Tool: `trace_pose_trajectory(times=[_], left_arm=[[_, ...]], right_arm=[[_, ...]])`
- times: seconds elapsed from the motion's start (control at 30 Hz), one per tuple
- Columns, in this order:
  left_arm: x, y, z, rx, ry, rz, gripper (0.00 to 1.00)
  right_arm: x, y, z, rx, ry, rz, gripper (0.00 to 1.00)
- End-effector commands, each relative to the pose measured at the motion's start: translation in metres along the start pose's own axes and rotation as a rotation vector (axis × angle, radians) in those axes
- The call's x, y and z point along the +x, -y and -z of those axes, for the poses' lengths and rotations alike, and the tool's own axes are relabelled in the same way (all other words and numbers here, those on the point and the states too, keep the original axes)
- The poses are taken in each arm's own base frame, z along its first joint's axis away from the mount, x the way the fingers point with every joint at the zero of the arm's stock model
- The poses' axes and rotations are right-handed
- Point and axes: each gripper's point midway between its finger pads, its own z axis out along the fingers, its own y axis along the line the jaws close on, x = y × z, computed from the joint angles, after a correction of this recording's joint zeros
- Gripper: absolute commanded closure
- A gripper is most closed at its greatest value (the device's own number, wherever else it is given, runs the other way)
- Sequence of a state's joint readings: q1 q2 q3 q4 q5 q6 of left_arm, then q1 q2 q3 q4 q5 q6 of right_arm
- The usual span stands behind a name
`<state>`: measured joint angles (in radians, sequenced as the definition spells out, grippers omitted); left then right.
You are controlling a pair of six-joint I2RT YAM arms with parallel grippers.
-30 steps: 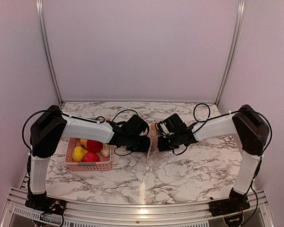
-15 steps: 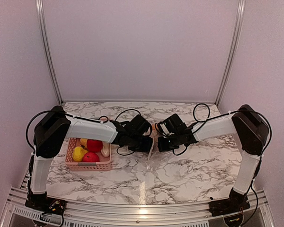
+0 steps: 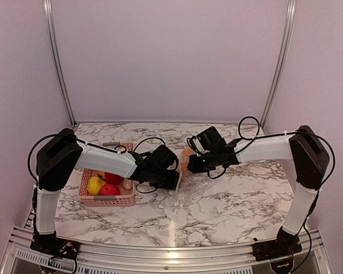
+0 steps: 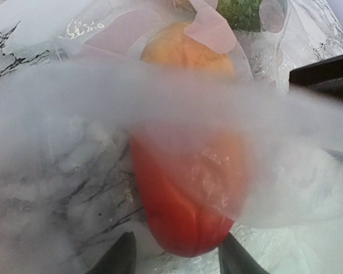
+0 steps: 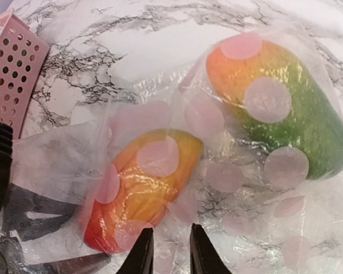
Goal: Open the zip-top bag and remove the fake food
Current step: Pick up the fake fruit from the zipper food storage bag.
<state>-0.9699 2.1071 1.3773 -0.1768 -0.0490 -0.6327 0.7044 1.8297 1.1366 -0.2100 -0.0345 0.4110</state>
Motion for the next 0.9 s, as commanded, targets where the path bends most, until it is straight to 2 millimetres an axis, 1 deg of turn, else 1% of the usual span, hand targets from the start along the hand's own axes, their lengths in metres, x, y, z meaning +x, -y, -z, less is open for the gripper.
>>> trace_pose_trajectory(times=[0.0, 0.1, 0.17, 0.3, 0.4, 0.5, 0.63, 0.7, 0.77, 0.87], left_arm=[[-0.008, 0.009, 0.011, 0.048, 0.042, 0.011, 0.5], [-0.01, 0.01, 0.012, 0.056, 0.045, 0.01, 0.5], [-0.011, 0.01, 0.011, 0.061, 0.048, 0.011, 0.5], [-0.011, 0.011, 0.011, 0.061, 0.043, 0.01, 0.5], [-0.013, 0.011, 0.011, 0.061, 0.043, 0.011, 0.5], [-0.013, 0.012, 0.011, 0.06, 0.043, 0.008, 0.5], [-0.014, 0.013, 0.011, 0.062, 0.042, 0.004, 0.5], [-0.015, 0.013, 0.011, 0.06, 0.043, 0.003, 0.5], [-0.017, 0.014, 0.011, 0.062, 0.047, -0.001, 0.5], [-0.019, 0.015, 0.01, 0.057, 0.049, -0.002, 0.48]], right_arm=[[-0.03, -0.011, 0.012, -0.016, 0.056, 0.011, 0.76], [-0.037, -0.016, 0.005, -0.049, 0.057, 0.002, 0.68], [-0.042, -0.015, -0.002, -0.06, 0.059, -0.012, 0.64], [-0.049, -0.008, -0.012, -0.049, 0.059, -0.033, 0.58], [-0.05, -0.001, -0.022, -0.04, 0.058, -0.053, 0.57], [-0.049, 0.006, -0.032, -0.033, 0.051, -0.068, 0.57], [-0.049, 0.009, -0.042, -0.034, 0.045, -0.074, 0.59], [-0.046, 0.009, -0.045, -0.036, 0.039, -0.072, 0.64], [-0.042, 0.009, -0.047, -0.038, 0.028, -0.07, 0.72], [-0.034, 0.01, -0.05, -0.037, 0.009, -0.065, 0.76]])
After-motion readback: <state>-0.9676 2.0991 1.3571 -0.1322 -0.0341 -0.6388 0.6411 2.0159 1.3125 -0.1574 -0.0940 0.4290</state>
